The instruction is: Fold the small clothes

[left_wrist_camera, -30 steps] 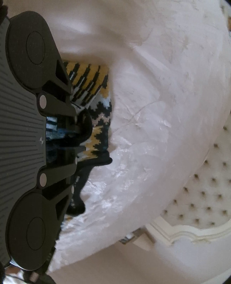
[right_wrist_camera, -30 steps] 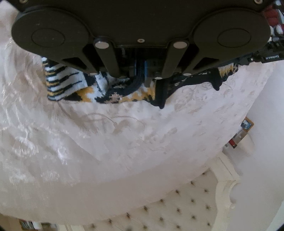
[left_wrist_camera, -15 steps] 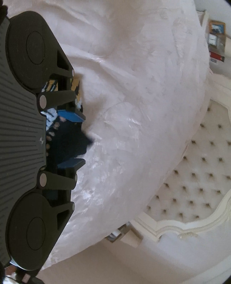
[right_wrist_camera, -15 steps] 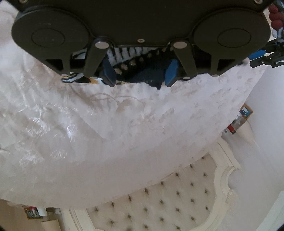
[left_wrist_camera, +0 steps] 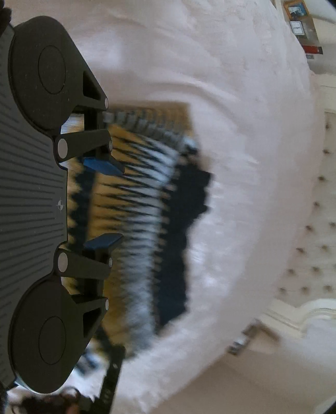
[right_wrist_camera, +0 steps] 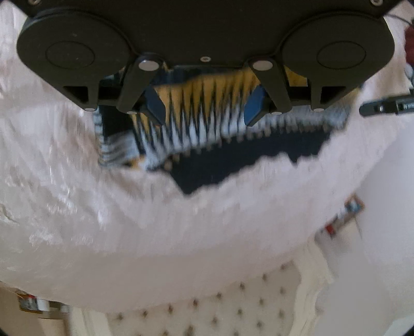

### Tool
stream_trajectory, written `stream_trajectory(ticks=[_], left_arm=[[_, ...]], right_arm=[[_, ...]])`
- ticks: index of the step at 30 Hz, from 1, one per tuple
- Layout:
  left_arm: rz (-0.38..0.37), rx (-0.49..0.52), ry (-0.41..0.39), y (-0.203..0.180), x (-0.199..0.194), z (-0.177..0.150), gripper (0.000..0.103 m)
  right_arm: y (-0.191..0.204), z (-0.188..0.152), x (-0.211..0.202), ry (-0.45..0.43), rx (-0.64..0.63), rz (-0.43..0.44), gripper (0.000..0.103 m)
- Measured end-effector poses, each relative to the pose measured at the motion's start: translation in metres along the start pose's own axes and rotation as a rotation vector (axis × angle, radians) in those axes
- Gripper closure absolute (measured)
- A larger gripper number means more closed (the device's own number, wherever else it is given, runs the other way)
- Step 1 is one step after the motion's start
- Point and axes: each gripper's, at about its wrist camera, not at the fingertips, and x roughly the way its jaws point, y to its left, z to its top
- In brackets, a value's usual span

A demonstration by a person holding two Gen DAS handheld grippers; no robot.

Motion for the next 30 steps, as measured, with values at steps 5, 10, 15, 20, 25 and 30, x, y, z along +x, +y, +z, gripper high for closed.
stream_trajectory(ticks=[5,10,15,20,25,30], left_arm=[[0.079,0.074,0.021,0.005,0.016,-0.026,0.056],[0.129,0.129,0.013,-0.004,0.019,-0.033,0.056],[0.155,0.126,0.005,-0.011,0.021,-0.036,0.055],[0.203,0.15,-0.005,-0.02,0.024,-0.041,0.053],[0.252,0.166,0.005,-0.028,0.029,-0.039,0.052],[0.288,0.178,0.018,-0.034,0.031,-0.038,0.052]], right_arm=[[-0.001,-0.029,0.01,0.048,-0.133,-0.131,0.036],[0.003,-0.045,0.01,0.016,-0.231,-0.159,0.037],[-0.008,-0.049,0.011,-0.016,-0.196,-0.122,0.037],[-0.01,-0.058,0.006,-0.066,-0.192,-0.09,0.037],[-0.016,-0.067,0.004,-0.12,-0.175,-0.058,0.036],[-0.022,-0.07,0.001,-0.148,-0.145,-0.017,0.034]])
